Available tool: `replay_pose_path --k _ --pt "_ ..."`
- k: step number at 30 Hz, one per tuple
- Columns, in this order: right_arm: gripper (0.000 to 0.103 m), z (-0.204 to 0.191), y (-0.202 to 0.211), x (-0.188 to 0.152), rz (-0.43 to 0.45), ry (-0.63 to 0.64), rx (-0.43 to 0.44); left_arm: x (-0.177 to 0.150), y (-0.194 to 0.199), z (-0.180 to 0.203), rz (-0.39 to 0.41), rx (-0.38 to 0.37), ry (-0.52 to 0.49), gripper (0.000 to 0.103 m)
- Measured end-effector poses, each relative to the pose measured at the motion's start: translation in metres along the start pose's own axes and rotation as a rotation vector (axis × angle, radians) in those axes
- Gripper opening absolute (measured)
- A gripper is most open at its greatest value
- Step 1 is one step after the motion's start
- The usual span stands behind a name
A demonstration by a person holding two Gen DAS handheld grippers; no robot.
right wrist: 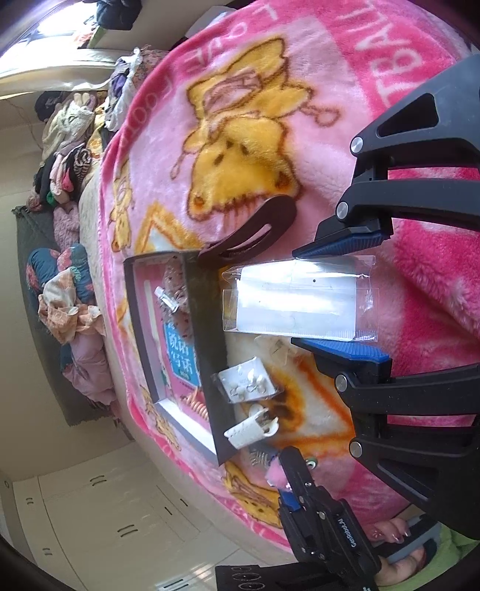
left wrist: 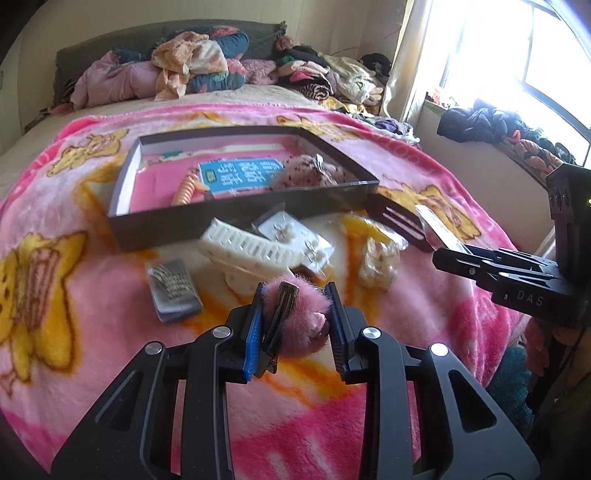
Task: Organize jewelry
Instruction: 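Carry the pom-pom clip and plastic sleeve over the grey box with both tools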
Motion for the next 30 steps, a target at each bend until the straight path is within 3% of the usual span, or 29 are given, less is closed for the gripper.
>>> replay_pose_path --k 17,30 --pt "0.039 -0.031 -0.015 0.045 0.016 0.077 0.000 0.045 0.003 -0.046 0.072 0.045 0.063 0.023" --pt "0.039 -0.023 -0.031 0.081 0.024 0.057 -0.023 0.079 -0.018 -0.047 0.077 0.029 0.054 0.023"
Point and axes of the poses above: each gripper's, at about its wrist camera, not at the fingertips, and y roughly against the way its jaws point, z to its right, x to its top, the point moved 5 cm from there along -y, roughly the way its jaws point, and after that the axes turned 8 degrees about -z, right-handed, at the moved point
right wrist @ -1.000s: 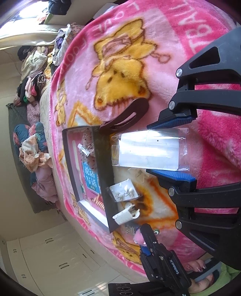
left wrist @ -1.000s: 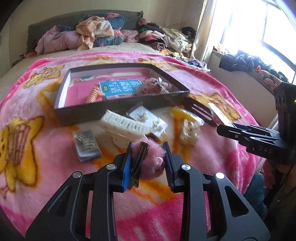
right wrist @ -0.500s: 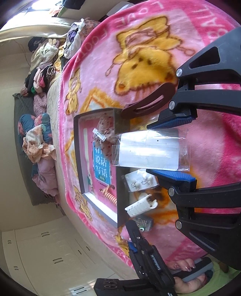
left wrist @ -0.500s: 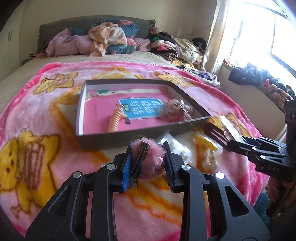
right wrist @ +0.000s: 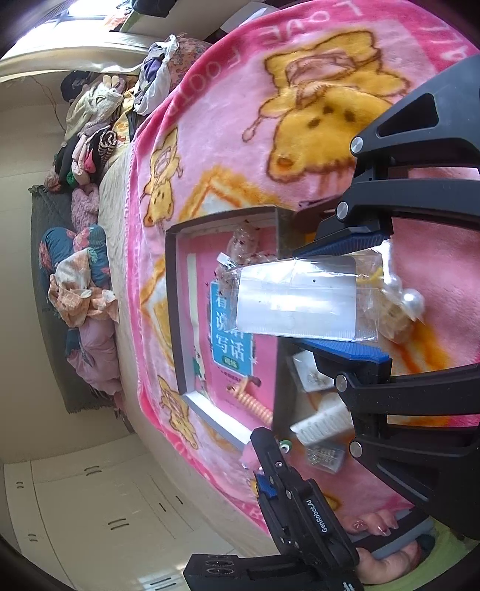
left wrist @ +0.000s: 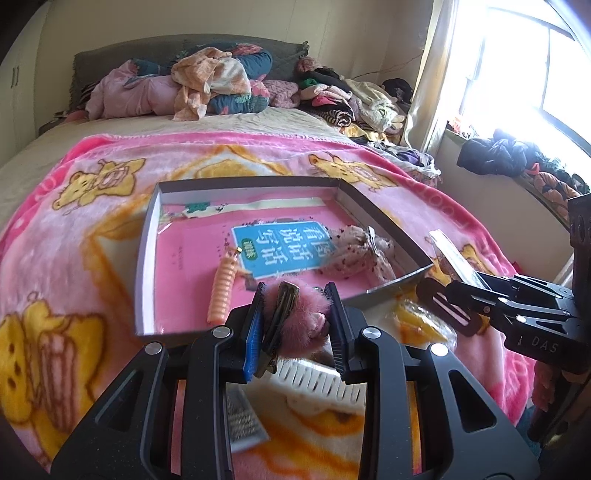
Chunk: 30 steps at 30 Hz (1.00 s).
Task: Organize jewelry
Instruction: 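Carry the pom-pom clip and plastic sleeve over the grey box with both tools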
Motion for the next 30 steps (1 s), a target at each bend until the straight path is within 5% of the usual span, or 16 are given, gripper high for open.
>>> replay_pose_path --k 30 --pt "0.039 0.029 -0.055 0.061 -0.029 -0.009 -0.030 0.032 -0.070 0.008 -0.089 0.002 -0.041 0.023"
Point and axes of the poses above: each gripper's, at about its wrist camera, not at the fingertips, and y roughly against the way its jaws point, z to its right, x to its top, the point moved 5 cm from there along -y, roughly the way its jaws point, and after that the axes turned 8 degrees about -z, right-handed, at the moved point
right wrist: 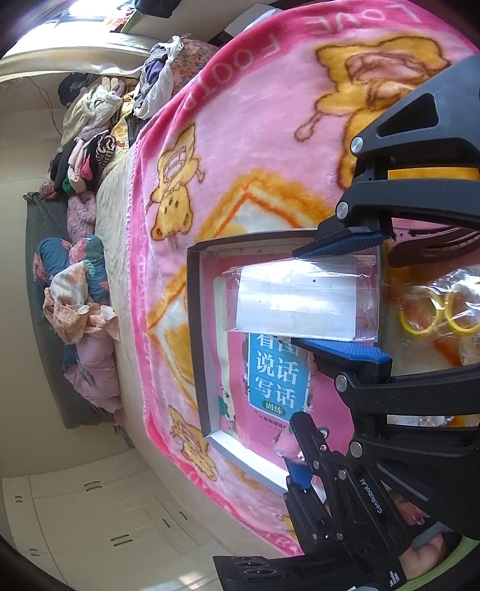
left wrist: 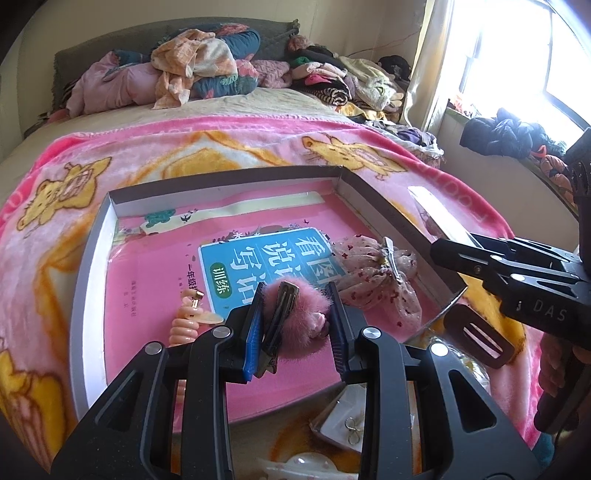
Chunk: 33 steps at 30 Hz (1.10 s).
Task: Organize jewelry
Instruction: 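Carry the pom-pom clip and plastic sleeve over the grey box with both tools, then open both tools to drop the pom-pom clip and plastic sleeve into the box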
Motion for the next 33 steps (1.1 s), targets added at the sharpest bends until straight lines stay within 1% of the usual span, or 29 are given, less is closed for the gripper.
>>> replay_pose_path --k 6,13,20,22,24,30,33 --pt "0.039 0.001 -0.016 -0.002 -0.021 -0.007 0.000 -0.002 -0.009 -0.003 -0.025 -0.001 -0.003 0.023" --pt "0.039 0.007 -0.029 -0.004 -0.040 -0.024 -0.010 -0.003 -0.010 -0.005 -0.028 -0.006 0.001 0.023" --pt "0.041 0.011 -0.033 -0.008 -0.027 -0.039 -0.007 -0.005 -0.014 -0.004 -0.033 -0.004 -0.002 0.023" --pt "0.042 0.011 -0.031 -0.010 -0.024 -0.040 -0.003 -0.005 -0.014 -0.004 -0.034 -0.005 0.000 0.023" --pt "0.047 0.011 -0.029 -0.011 -0.022 -0.044 -0.003 -0.005 -0.014 -0.004 -0.034 -0.006 0.000 0.023" --pt "0.052 0.014 -0.018 -0.018 0.001 -0.071 0.013 -0.006 -0.016 -0.003 -0.038 0.003 0.002 0.023" --pt "0.054 0.013 -0.014 -0.021 0.009 -0.071 0.013 -0.007 -0.016 -0.004 -0.038 0.014 0.008 0.027"
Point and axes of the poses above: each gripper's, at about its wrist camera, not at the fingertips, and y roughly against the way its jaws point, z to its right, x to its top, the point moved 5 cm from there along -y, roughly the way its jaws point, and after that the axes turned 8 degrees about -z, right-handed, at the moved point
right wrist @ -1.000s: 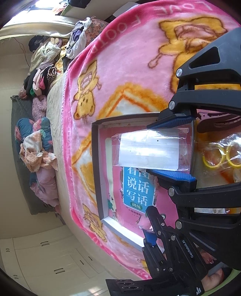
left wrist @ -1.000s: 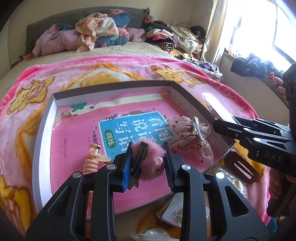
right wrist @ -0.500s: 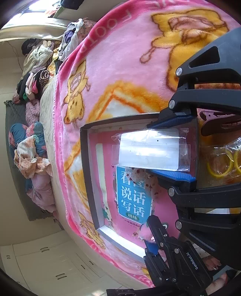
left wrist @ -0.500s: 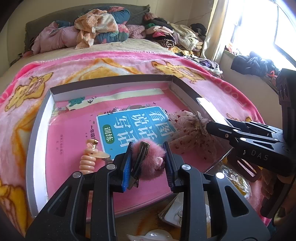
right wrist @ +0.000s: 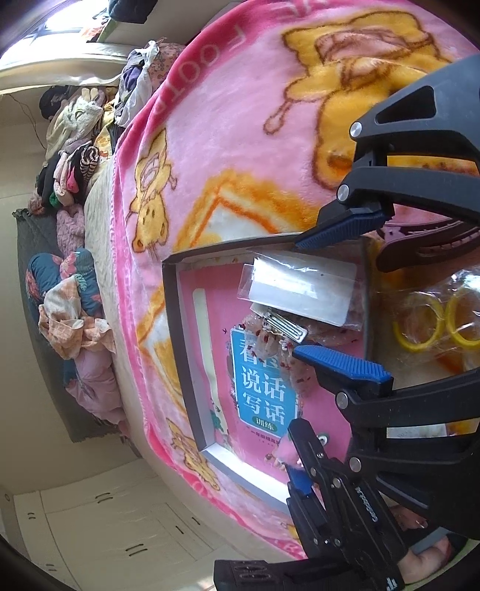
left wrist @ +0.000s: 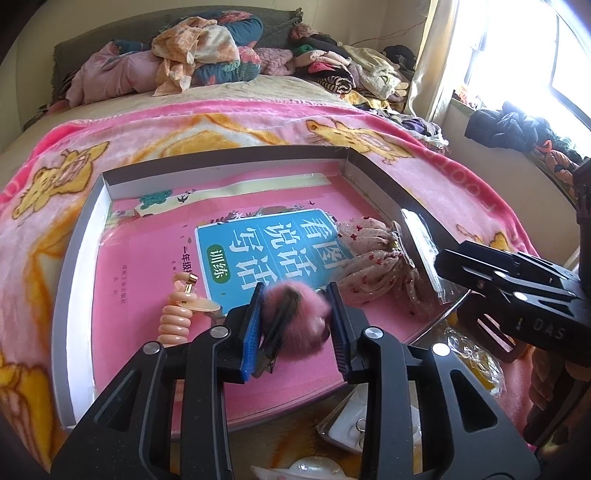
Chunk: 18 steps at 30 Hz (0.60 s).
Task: Organize jewelry
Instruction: 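Open both tools to drop the pom-pom clip and plastic sleeve into the box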
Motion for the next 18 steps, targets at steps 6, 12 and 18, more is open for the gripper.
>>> replay_pose_path --k 6,12,18 --pt "0.063 -0.002 0.013 -0.004 0.029 0.009 -0.013 0.000 0.008 -0.003 0.012 0.016 0.017 0.045" --pt "0.072 0.002 0.028 -0.007 0.051 -0.012 -0.018 -0.003 0.018 -0.005 0.027 0.033 0.030 0.060" --pt "0.078 0.006 0.044 -0.012 0.078 -0.022 -0.037 -0.006 0.036 -0.009 0.057 0.058 0.043 0.077"
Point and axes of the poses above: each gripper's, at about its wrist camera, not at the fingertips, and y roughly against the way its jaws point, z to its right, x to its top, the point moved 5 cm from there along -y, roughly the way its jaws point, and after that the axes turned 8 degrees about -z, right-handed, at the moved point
